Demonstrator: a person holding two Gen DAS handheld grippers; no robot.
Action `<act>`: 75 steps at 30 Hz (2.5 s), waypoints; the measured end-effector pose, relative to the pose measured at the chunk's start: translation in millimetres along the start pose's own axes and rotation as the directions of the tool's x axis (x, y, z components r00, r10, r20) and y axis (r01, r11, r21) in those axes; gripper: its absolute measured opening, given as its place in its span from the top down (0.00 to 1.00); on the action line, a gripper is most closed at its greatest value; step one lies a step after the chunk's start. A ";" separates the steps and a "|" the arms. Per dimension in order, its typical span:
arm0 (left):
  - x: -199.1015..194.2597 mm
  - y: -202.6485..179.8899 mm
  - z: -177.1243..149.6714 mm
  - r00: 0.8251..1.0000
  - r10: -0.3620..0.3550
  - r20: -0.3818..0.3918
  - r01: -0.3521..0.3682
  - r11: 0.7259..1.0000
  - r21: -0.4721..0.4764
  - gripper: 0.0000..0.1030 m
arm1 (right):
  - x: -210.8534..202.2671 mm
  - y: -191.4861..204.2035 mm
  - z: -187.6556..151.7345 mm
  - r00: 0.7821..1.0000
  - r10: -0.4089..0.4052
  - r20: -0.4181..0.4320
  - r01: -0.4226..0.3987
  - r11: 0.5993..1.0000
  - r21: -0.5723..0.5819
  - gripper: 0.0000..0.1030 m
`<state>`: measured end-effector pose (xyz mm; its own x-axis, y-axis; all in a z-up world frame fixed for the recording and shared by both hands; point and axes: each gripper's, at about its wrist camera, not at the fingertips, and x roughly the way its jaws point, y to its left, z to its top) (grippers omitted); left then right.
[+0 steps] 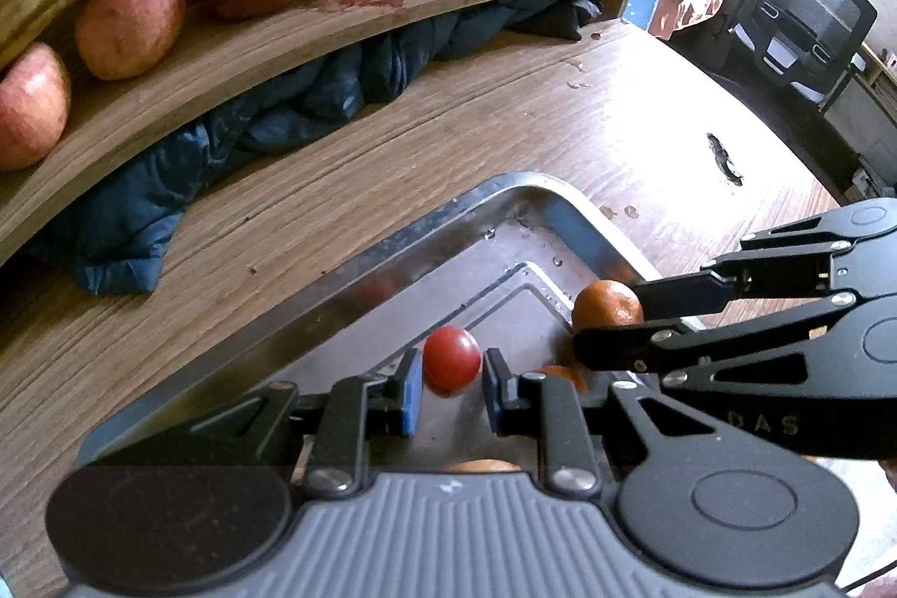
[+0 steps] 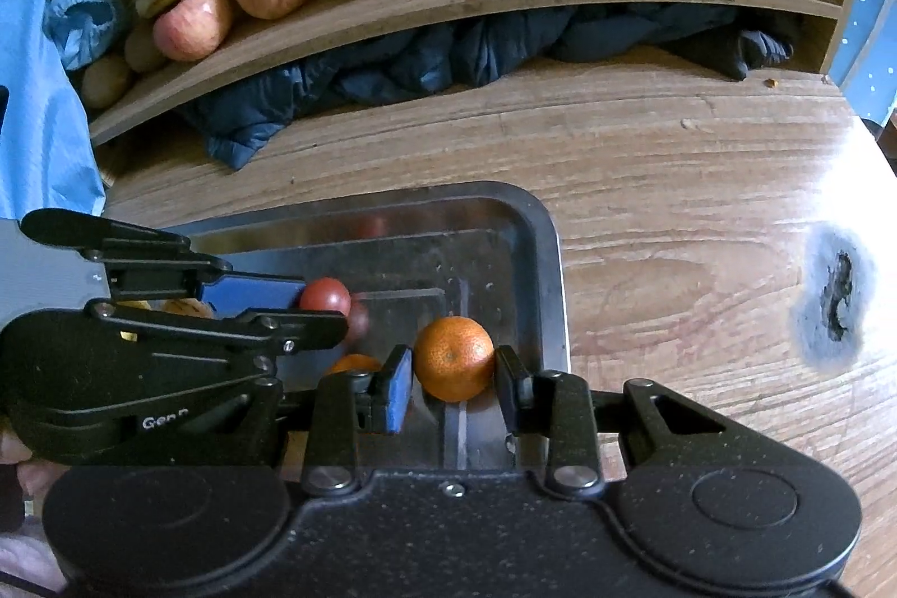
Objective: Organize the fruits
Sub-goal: 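Carry the cherry tomato in the left tool and tangerine in the right tool over the tray, then open left tool to drop the cherry tomato while right tool releases the tangerine onto the tray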
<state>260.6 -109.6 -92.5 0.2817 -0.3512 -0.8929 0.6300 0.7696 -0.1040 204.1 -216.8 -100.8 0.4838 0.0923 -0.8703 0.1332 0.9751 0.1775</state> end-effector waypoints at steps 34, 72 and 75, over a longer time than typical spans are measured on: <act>-1.4 5.9 1.1 1.000 0.018 -0.002 -0.018 0.999 -0.031 0.62 | 4.8 0.5 -0.5 1.000 -0.005 -0.009 0.005 1.000 -0.002 0.61; -25.9 34.9 -8.6 0.991 0.124 0.046 -0.117 0.985 -0.128 0.24 | -1.9 15.6 6.8 0.999 -0.025 0.021 0.027 0.996 -0.084 0.28; -28.0 37.7 -10.2 0.990 0.133 0.048 -0.125 0.983 -0.137 0.21 | -2.5 16.5 6.2 0.999 -0.029 0.022 0.031 0.996 -0.084 0.24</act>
<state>269.1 -65.4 -75.9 0.3977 -0.2712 -0.8765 0.4845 0.8733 -0.0504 210.4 -202.2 -92.8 0.4985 0.0596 -0.8648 0.0750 0.9909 0.1115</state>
